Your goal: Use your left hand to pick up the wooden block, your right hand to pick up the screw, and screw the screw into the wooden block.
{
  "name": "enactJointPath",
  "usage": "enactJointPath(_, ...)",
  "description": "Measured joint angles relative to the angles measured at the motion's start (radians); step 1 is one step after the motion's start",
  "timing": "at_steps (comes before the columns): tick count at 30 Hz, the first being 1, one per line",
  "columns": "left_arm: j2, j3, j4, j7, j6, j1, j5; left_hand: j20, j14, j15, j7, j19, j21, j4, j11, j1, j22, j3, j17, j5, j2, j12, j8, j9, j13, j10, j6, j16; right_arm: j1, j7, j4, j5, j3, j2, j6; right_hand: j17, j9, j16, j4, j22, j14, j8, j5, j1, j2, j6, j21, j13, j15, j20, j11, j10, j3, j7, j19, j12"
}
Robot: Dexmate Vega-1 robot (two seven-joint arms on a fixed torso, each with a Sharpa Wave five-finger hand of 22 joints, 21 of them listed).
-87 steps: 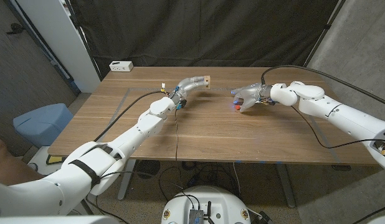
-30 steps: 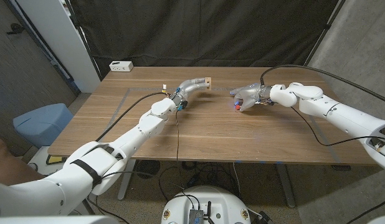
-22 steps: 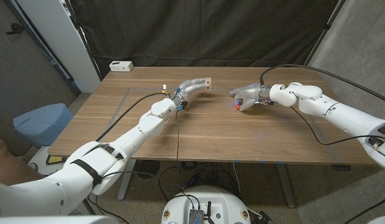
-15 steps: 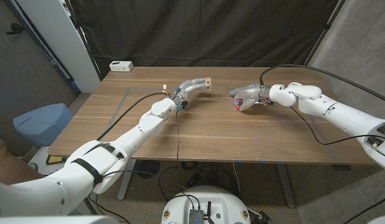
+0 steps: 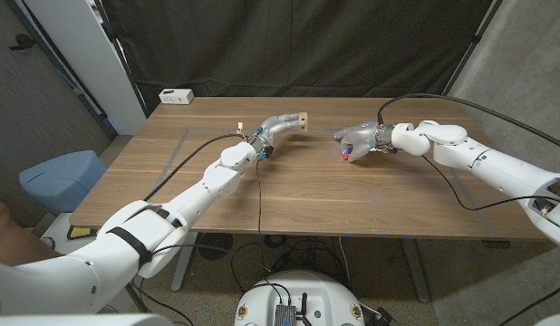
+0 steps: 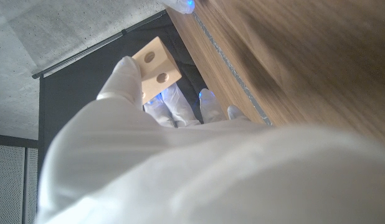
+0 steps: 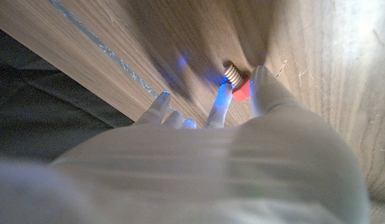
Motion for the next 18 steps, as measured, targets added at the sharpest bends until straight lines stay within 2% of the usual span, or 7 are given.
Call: enactJointPath(18,-0.007,0.003,0.013,-0.003,0.000,-0.007,0.001,0.000,0.000,0.000,0.000,0.000,0.000,-0.003,0.000,-0.003,0.000,-0.002,0.000,-0.001,0.003,-0.002,0.000,0.000,0.000,0.000,0.000,0.000,0.001,0.000,-0.001,0.001,-0.002,-0.001,0.000,0.000,0.022,0.000,0.004,0.000,0.000,0.012,0.000,0.010,0.000,-0.024,0.000,0.000,0.000,0.000,0.002,0.002,0.003,-0.005,0.000,0.000)
